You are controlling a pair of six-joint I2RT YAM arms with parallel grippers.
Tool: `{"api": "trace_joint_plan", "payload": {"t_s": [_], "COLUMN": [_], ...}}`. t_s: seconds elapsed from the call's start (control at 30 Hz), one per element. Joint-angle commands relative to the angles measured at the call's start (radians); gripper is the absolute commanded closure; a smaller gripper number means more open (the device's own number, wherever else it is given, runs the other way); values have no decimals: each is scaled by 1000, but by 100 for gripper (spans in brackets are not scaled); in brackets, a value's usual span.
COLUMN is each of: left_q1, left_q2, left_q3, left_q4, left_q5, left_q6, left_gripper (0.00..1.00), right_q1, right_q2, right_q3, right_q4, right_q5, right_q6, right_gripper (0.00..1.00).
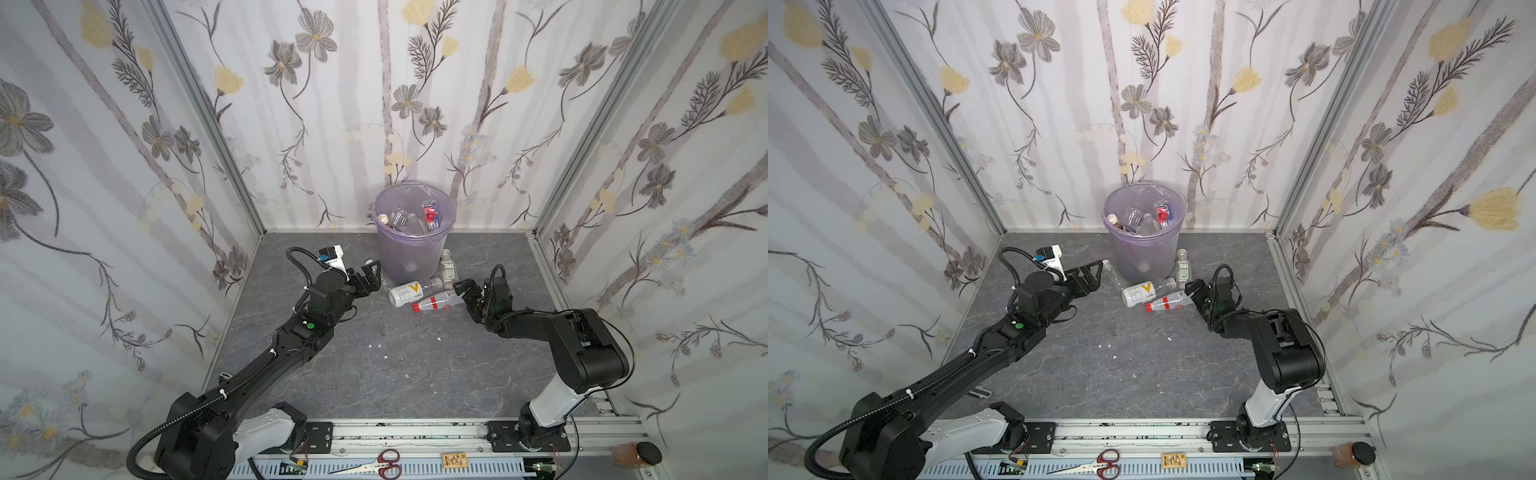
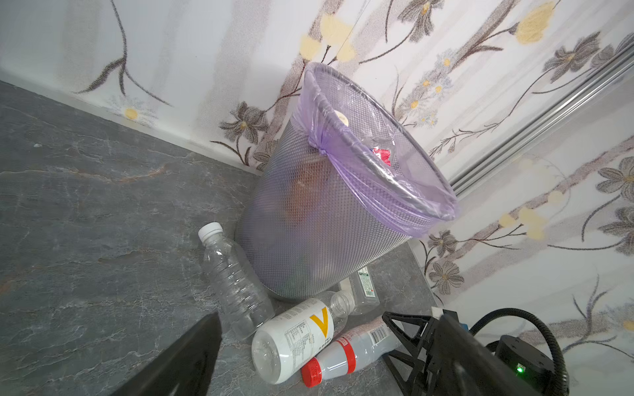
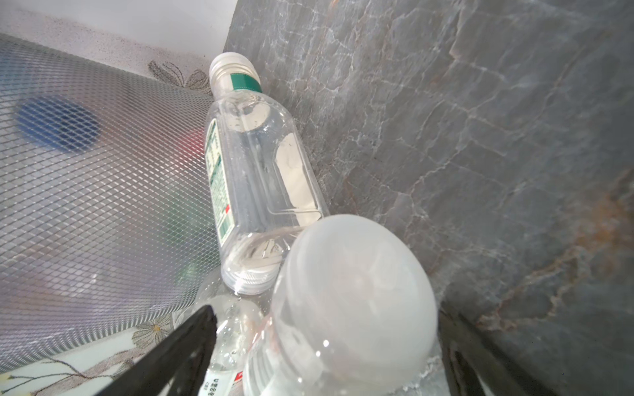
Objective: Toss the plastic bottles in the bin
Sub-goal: 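Lower the right gripper onto the red-cap bottle while the left gripper withdraws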
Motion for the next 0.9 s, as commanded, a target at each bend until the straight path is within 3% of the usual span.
{"api": "trace_joint_plan", "payload": {"t_s": [0.0,0.33,0.63,0.87], "left_q1": [0,0,0,0], "left_q2": [-11,-45,-55,-56], "left_q3": [-6,-18,-22,-23], "left_q4": [26,26,26,26], "left_q5": [4,-5,-6,-4], "left_q6": [-16,-17,-21,-22], "left_gripper": [0,0,0,0], "right_q1": [8,19,18,15], "right_q2": [18,59,60,37], "right_q3": [12,14,-18,-47], "right_q4": [51,76,103,113], "right_q5": [21,40,62,91], "right_q6": [41,88,108,114], "right_gripper": [3,19,45,52]}}
